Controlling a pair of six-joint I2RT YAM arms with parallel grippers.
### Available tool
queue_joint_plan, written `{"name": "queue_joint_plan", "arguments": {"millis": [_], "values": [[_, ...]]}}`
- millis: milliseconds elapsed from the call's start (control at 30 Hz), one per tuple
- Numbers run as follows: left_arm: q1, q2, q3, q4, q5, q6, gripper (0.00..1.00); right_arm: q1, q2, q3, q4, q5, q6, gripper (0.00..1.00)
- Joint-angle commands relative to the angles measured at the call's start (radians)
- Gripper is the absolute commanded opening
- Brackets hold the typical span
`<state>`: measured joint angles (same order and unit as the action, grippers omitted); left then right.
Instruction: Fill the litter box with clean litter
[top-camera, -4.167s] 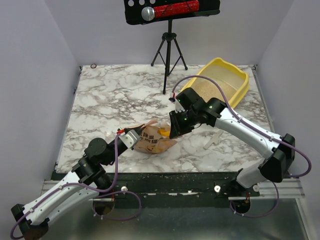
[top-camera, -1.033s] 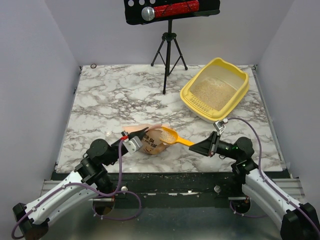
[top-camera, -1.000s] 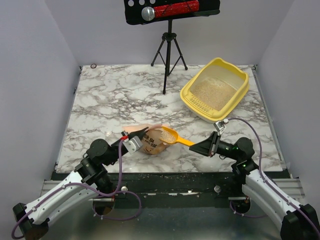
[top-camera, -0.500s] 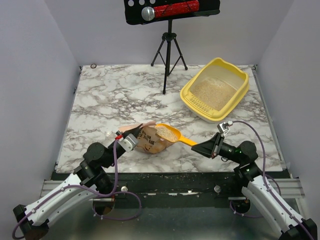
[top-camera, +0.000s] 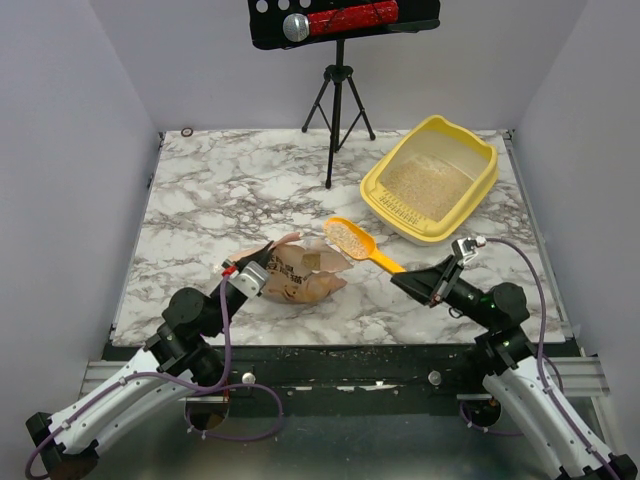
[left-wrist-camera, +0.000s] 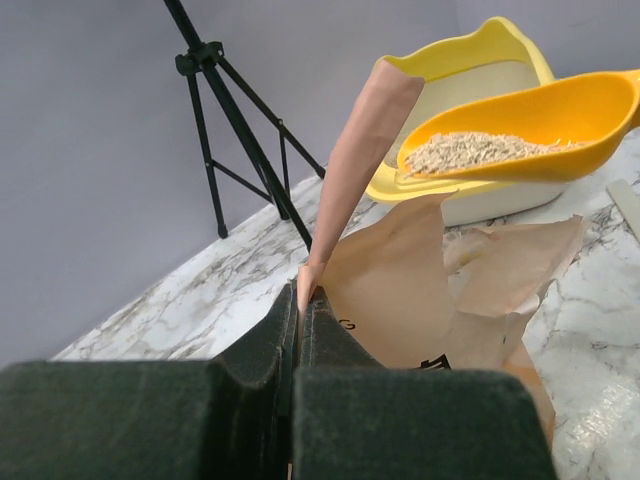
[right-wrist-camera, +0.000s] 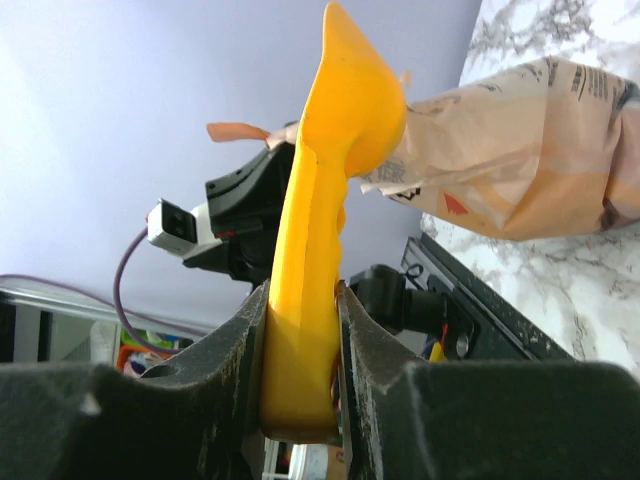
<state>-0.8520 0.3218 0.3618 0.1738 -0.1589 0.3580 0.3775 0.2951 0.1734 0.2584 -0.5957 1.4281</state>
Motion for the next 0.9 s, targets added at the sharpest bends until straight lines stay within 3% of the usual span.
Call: {"name": "queue_joint_plan", "arguments": {"millis": [0,333,467,600,867], "values": [[0.004,-0.035,0.031,0.131,-0.082,-0.004,0.0,-0.005,0.013,0.037,0.106,0.114,0.035,0.0],[0.005,-0.038,0.039,0.116,-0.059,-0.017,0.0,-0.005,0.292,0.041,0.594,0.217,0.063,0.0],[0.004,-0.04,0.037,0.116,-0.06,-0.017,0.0,-0.003,0.407,0.08,0.717,0.267,0.046,0.0],[0.005,-0.04,0.039,0.118,-0.056,-0.021,0.0,-0.005,0.505,0.11,0.8,0.358,0.002,0.0],[0.004,-0.044,0.04,0.118,-0.051,-0.027,0.0,-0.005,0.59,0.178,0.76,0.537,-0.147,0.0]]}}
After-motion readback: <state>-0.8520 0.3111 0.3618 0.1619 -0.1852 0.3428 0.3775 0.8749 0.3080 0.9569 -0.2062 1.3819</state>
